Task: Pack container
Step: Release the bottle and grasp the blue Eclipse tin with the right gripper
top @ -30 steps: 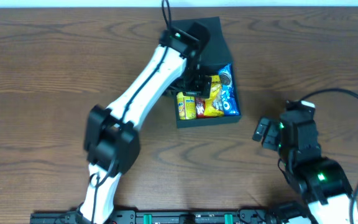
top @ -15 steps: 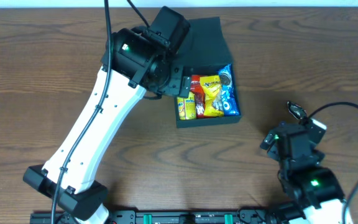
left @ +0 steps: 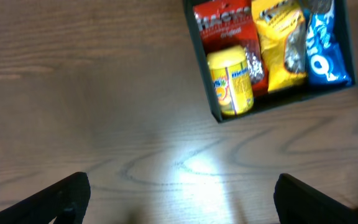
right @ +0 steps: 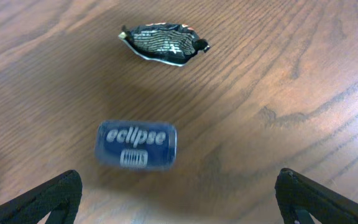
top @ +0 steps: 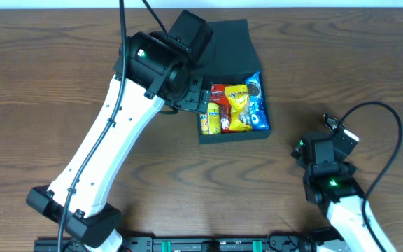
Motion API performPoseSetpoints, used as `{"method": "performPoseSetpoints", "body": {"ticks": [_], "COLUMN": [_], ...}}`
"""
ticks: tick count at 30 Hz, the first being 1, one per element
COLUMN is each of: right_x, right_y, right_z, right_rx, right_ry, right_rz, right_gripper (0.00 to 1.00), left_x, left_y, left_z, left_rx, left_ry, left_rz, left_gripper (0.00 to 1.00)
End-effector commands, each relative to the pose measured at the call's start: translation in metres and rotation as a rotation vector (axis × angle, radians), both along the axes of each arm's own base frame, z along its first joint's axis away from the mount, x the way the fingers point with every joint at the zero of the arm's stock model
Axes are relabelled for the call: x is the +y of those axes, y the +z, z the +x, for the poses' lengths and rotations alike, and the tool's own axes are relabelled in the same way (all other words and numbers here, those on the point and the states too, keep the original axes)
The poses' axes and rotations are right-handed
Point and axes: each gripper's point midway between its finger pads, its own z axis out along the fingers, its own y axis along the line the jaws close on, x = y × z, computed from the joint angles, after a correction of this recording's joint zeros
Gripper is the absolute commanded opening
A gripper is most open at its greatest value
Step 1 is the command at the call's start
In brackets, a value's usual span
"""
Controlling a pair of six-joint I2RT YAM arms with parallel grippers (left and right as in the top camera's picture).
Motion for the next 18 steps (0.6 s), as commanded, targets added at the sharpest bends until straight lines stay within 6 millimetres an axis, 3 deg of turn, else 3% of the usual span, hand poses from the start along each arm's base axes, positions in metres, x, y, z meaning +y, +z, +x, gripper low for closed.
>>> {"method": "performPoseSetpoints", "body": {"ticks": [1, 10, 18], "right_x": [-0.008, 0.003, 0.006], "right_y": [-0.012, -0.042, -0.052], "right_z": [0.004, 0.030, 0.045], "right_rx": [0.030, 0.038, 0.009], "right_ry": [-0.028, -0.002, 0.000], "right_rz": [-0.025, 0.020, 0.027], "right_gripper": [0.99, 0.99, 0.99], "left_x": [0.006, 0.003, 0.001], "left_y": [0.010, 0.013, 0.014], "left_z": [0.001, 0.006, 0.009], "left_rx": [-0.041, -0.067, -0.081], "left_ry": [-0.006, -0.023, -0.036], "left_rz": [0.005, -0.002, -0.005], "left_gripper": [0.95, 0.95, 0.95]}}
